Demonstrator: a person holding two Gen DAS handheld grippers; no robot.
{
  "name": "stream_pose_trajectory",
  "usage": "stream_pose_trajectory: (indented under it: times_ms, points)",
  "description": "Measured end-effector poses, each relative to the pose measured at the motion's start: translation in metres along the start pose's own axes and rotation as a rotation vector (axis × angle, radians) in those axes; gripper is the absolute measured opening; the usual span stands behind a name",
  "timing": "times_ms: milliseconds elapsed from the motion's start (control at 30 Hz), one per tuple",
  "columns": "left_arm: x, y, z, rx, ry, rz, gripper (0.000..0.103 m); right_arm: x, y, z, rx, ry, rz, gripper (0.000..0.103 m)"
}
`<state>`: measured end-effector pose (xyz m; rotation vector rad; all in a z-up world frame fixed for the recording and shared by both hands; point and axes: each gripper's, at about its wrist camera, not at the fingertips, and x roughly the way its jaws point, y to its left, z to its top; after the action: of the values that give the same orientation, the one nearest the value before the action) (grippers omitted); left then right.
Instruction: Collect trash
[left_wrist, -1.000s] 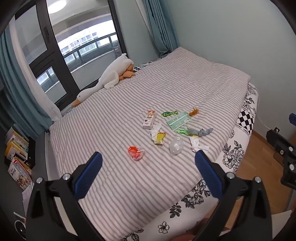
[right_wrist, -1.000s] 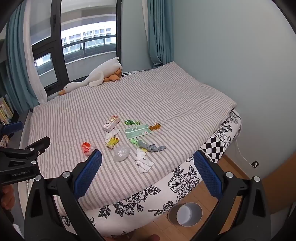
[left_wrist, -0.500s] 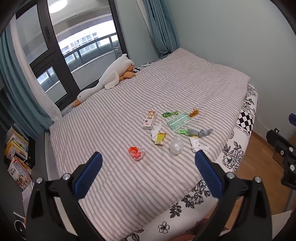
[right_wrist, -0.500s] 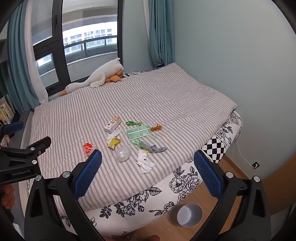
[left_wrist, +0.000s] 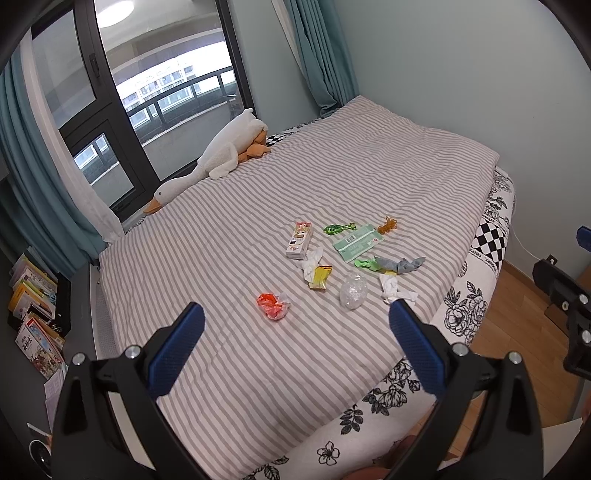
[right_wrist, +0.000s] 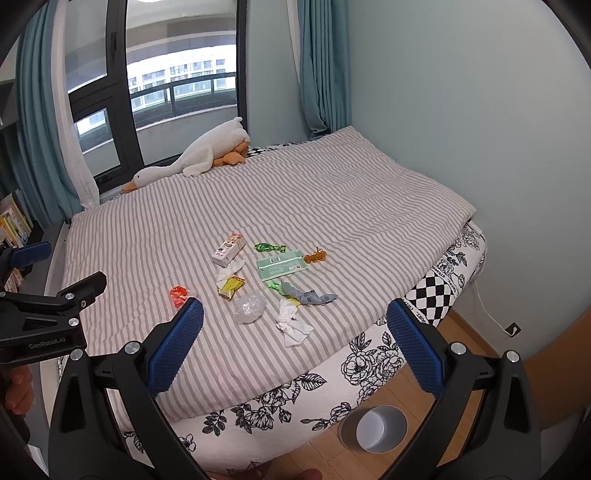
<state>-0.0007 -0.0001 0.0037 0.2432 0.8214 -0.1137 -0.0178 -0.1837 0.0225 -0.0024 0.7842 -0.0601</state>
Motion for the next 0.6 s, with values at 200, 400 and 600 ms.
stream_pose_trajectory:
  times_ms: [200, 400, 600]
  points:
    - [-0.0001, -0.0002, 0.0006, 0.000, 0.000, 0.000, 0.099, -0.0030, -0.0026, -0.0044, 0.007, -0.013, -0.008, 0.096]
    - [-0.0002, 0.0001, -0.0001, -0.002, -0.001, 0.002, 0.099, -0.0039, -0.0024, -0.0041, 0.007, -0.017, -0.011, 0.096]
    - [-0.0008, 0.0010, 0.0043, -0.002, -0.003, 0.003, 0.099, -0.0046, -0.0023, -0.0026, 0.002, -0.021, -0.019, 0.096]
